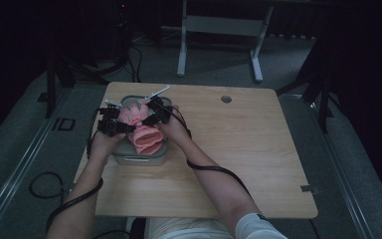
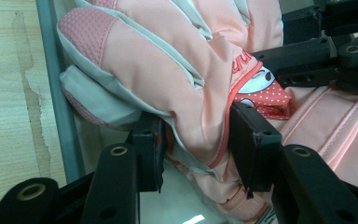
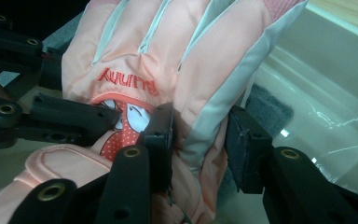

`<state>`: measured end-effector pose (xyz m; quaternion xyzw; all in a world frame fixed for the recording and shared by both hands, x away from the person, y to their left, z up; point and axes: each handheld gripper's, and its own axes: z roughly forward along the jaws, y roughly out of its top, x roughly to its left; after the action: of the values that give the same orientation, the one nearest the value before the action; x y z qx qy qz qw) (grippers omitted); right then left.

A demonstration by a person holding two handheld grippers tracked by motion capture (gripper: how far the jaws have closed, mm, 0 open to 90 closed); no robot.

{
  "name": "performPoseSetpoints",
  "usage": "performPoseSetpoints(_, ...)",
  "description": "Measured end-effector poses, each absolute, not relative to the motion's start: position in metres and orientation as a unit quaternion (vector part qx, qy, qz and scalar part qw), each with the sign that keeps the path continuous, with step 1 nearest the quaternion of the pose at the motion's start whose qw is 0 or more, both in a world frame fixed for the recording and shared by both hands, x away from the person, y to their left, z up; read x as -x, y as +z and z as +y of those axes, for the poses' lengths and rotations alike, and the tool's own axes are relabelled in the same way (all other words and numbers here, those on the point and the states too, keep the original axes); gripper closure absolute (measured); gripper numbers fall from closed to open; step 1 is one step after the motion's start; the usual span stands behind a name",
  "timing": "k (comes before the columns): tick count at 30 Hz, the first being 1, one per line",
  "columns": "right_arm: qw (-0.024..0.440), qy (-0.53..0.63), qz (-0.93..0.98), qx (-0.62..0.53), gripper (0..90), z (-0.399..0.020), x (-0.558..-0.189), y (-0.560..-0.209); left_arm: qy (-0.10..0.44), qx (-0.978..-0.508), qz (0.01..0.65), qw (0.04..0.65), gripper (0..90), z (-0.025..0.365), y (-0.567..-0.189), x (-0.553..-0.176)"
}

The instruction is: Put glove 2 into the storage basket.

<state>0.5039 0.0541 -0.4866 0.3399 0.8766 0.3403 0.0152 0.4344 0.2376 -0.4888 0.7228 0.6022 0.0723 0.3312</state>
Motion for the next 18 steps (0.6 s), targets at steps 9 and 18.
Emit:
performPoseSetpoints(9, 0.036, 0.325, 0.883, -0.338, 60.5, 0.0583, -0.5082, -0.4886, 0.103, -0.728, 0.604, 0.308, 52.5, 0.2313, -0.4890, -0.4378)
performPoseSetpoints(18, 0.016, 0.342, 0.872, -0.351, 58.3, 0.0533, -0.5124, -0.4879, 0.114, -0.716, 0.608, 0.323, 46.8, 0.2355, -0.4852, -0.4355)
